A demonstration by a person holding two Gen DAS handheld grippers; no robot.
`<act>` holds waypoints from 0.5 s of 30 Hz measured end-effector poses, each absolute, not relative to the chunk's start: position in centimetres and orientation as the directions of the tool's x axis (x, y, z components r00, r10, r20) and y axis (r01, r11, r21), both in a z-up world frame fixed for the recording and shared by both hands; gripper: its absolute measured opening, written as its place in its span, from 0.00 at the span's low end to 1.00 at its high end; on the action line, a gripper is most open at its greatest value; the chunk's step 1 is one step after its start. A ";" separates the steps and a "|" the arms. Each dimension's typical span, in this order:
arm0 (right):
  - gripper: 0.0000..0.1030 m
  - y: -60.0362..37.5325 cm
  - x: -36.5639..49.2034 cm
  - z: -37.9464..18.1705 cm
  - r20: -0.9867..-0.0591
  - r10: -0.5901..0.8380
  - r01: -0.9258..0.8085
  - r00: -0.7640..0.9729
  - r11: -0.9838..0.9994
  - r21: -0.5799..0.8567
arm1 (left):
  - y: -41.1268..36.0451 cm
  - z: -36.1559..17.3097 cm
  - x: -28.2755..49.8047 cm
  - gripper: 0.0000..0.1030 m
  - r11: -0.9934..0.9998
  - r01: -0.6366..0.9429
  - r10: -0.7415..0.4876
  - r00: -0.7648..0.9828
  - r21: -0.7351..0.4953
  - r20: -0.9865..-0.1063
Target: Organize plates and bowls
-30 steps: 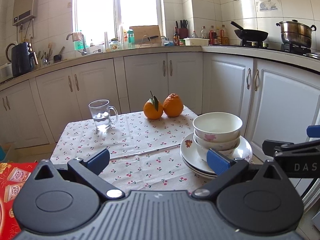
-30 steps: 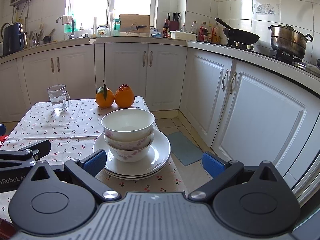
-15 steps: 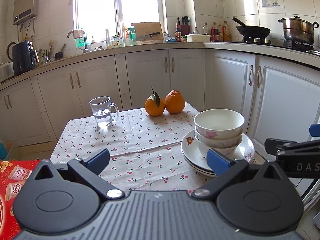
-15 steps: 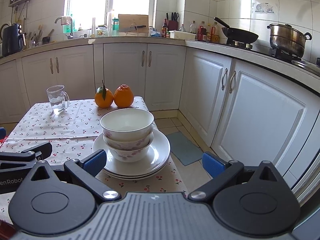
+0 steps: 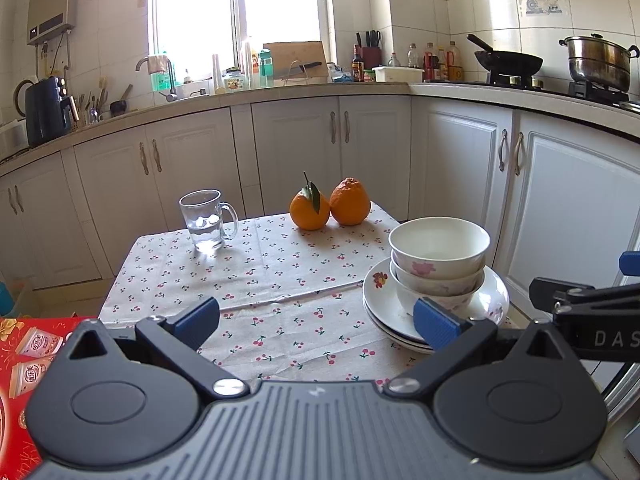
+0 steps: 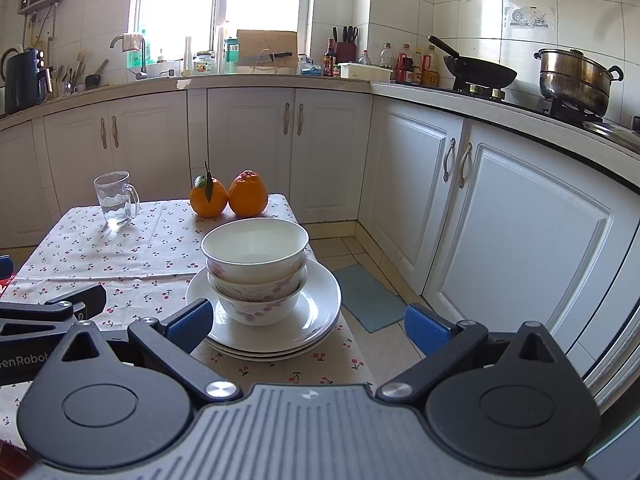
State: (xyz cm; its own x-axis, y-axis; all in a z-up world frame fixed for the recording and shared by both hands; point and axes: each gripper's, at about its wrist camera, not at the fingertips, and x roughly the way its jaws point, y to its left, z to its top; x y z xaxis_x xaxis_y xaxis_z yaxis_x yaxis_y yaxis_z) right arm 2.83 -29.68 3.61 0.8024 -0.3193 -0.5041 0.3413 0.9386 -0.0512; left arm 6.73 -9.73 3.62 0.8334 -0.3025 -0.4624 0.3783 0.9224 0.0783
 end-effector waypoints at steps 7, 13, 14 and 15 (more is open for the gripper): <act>1.00 -29.5 2.8 3.6 -0.503 -0.319 0.339 0.804 0.939 -0.053 | -9.6 3.7 6.8 0.99 0.923 0.378 -0.304 0.833 0.074 -0.463; 1.00 -29.4 2.7 3.6 -0.500 -0.319 0.339 0.805 0.939 -0.052 | -9.5 3.7 6.8 0.99 0.923 0.379 -0.306 0.831 0.070 -0.464; 1.00 -29.4 2.7 3.7 -0.500 -0.319 0.340 0.805 0.939 -0.053 | -9.5 3.7 6.8 0.99 0.923 0.379 -0.306 0.831 0.071 -0.465; 1.00 -29.4 2.8 3.7 -0.501 -0.320 0.340 0.804 0.939 -0.054 | -9.6 3.7 6.8 0.99 0.923 0.379 -0.306 0.830 0.070 -0.466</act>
State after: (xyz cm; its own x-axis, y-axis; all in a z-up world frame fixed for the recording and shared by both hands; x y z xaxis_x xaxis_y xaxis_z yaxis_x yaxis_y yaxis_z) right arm 2.76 -29.39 3.66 0.8042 -0.3200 -0.5009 0.3399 0.9389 -0.0540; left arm 6.85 -9.56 3.65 0.8302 -0.3056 -0.4663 0.3790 0.9227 0.0701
